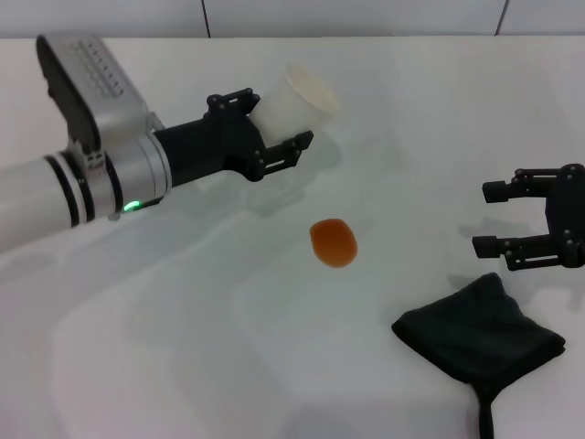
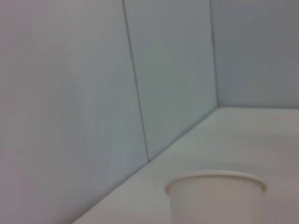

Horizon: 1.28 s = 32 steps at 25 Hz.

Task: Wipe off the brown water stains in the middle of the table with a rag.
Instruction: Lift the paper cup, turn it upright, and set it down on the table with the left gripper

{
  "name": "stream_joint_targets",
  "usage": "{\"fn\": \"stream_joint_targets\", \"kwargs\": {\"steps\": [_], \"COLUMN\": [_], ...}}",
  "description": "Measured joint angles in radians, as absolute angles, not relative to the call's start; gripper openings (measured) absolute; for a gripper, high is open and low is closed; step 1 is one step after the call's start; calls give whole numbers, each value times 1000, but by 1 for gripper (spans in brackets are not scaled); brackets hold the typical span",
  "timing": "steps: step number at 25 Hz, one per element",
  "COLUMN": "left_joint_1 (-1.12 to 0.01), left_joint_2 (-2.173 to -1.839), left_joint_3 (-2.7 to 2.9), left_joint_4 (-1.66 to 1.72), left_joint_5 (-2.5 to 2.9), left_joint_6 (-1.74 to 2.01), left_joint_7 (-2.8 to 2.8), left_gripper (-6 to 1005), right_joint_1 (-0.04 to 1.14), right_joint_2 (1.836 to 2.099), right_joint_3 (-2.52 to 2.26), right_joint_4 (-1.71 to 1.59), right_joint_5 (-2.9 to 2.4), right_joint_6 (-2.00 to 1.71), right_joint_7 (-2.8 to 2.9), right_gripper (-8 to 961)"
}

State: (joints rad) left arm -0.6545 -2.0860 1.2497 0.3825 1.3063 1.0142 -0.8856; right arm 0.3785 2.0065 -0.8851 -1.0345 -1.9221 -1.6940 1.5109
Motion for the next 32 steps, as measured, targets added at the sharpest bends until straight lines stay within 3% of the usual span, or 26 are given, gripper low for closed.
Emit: {"fn": "stream_joint_targets", "kwargs": {"steps": [12,32], "left_joint_1": [-643,-573], "left_joint_2": [-2090,-2091], "left_joint_3": [1252,1255], "left_joint_4": [174,142], "left_joint_5": [1138,1145], "left_joint_6": [1063,1020], "left_joint_7": [-681,-642], "left_gripper": [667,666], "right_joint_1": [378,365], "right_joint_2": [2006,2008], "right_joint_3": [-885,-883], "right_joint_4": [-1024,-1025], "right_joint_5": [-1922,-1920], "right_joint_6": [-1693,-1705], "right_joint_7": [1512,1514], "right_gripper": [779,780]}}
